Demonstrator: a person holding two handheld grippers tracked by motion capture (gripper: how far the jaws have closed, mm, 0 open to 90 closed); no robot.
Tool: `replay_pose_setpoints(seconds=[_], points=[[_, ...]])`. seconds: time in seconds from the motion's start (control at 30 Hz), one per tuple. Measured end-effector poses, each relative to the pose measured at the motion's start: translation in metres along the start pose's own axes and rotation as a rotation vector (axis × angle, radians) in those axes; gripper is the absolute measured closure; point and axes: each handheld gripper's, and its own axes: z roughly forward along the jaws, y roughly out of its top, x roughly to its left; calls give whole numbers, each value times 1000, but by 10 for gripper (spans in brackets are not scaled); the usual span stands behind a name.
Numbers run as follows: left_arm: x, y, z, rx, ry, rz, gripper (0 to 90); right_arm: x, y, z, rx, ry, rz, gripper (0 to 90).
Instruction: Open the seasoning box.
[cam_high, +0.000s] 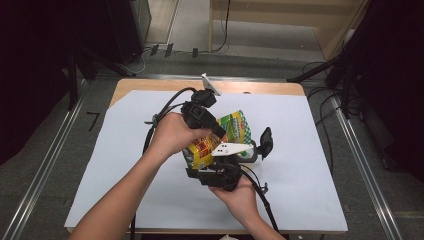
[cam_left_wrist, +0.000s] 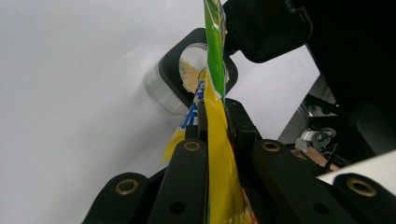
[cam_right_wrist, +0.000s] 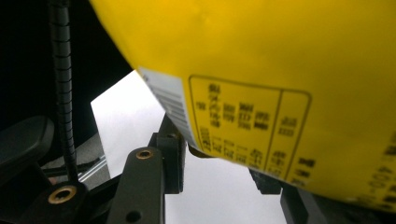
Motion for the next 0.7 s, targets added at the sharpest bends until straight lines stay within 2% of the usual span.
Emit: replay_pose_setpoints(seconds=[0.1, 0.2, 0.3, 0.43, 0.57, 0.7], points=[[-1, 2, 0, 7, -1, -3, 878, 0, 1, 0, -6, 10, 4, 642], [-7, 5, -1, 19, 34, 9, 880, -1, 2, 0, -14, 24, 12, 639], [-10, 7, 0, 35, 51, 17, 881, -1, 2, 1, -13, 24, 13, 626], [-14, 8, 0, 41, 63, 25, 881, 2, 2, 2, -2, 1, -4, 621], [-13, 8, -2, 27, 66, 33, 882, 3, 4, 3, 2, -21, -26, 623], [-11, 9, -3, 11, 68, 23, 884, 4, 6, 4, 7, -42, -47, 594]])
